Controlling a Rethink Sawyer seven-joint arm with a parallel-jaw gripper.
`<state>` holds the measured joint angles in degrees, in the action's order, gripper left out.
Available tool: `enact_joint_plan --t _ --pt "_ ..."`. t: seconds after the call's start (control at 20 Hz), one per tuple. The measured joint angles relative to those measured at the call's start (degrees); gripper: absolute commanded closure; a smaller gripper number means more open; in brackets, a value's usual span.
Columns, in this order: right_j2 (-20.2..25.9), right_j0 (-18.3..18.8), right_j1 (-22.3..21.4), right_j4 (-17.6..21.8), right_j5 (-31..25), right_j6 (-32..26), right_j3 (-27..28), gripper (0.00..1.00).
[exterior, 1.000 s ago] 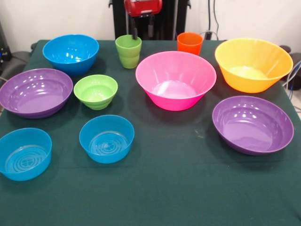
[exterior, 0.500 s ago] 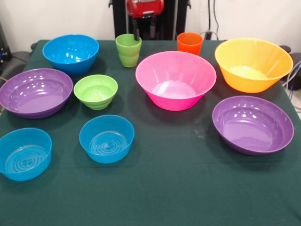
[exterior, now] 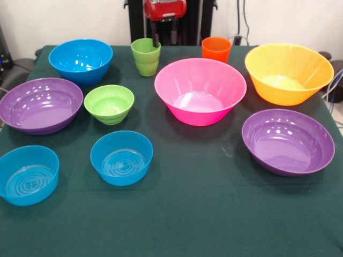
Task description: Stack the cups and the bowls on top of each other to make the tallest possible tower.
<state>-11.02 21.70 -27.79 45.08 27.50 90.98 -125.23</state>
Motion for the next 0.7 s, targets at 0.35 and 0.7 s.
enact_joint_plan --t 0.35,0.7 --pt "-0.28 0.01 0.68 0.00 0.08 0.00 0.43 0.00" --pt "-1.35 -0.27 1.12 0.00 0.08 0.00 1.18 0.00"
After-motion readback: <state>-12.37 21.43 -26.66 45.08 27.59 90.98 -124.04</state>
